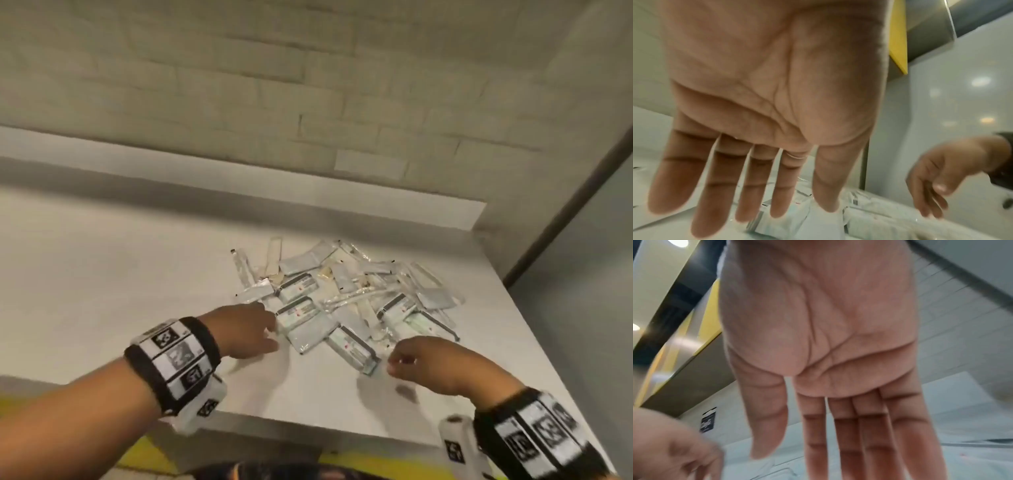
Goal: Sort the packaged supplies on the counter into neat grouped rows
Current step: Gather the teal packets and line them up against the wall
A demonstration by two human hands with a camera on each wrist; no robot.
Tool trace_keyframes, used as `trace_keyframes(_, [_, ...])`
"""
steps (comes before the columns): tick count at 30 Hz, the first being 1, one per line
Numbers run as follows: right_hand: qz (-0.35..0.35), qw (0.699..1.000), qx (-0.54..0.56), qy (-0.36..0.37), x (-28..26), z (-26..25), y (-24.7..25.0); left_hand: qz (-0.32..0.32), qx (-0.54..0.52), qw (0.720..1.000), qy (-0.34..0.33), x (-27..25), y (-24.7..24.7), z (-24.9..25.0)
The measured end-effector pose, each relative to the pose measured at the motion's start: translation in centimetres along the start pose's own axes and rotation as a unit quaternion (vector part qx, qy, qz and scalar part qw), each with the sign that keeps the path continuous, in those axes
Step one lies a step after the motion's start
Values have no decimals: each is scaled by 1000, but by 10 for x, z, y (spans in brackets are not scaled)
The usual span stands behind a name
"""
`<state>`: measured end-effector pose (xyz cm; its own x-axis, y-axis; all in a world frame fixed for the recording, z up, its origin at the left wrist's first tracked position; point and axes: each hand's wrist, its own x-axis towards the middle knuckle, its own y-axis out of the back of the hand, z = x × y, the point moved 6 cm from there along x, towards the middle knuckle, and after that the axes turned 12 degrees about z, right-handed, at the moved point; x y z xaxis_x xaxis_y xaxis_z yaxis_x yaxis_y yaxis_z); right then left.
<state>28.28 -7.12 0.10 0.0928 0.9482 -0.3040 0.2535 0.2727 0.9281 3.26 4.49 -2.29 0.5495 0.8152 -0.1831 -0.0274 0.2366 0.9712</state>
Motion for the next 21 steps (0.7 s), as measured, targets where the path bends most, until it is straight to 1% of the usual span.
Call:
trace_keyframes(2, [38, 999, -18, -10, 16, -16, 2, 25, 42, 999, -7, 20, 3, 6])
trace_keyframes(4, [66, 997, -34, -13, 30, -39, -1, 45, 59, 997, -17, 39, 5, 15])
trace_keyframes(8, [87, 991, -101, -25, 57, -62, -23, 54, 68, 996, -17, 64, -5, 26])
trace_keyframes(12, [92, 988, -115, -39, 70, -64, -38, 82, 74, 994, -23, 74, -12, 32])
trace_keyframes(14, [87, 991, -94, -40, 73, -56, -32, 87, 71, 993, -31, 77, -12, 32])
trace_keyframes(16, [99, 993, -51, -50, 72, -38, -15, 95, 46, 994, -31, 79, -7, 32])
trace_keyframes(18, [131, 988, -7, -80, 68, -9, 7, 115, 0, 993, -11, 84, 5, 30])
trace_keyframes(20, [157, 980, -4, -121, 66, 27, 26, 142, -28, 989, 14, 94, 20, 25])
trace_keyframes(21, [158, 977, -14, -141, 66, 45, 31, 146, -34, 988, 33, 99, 25, 20])
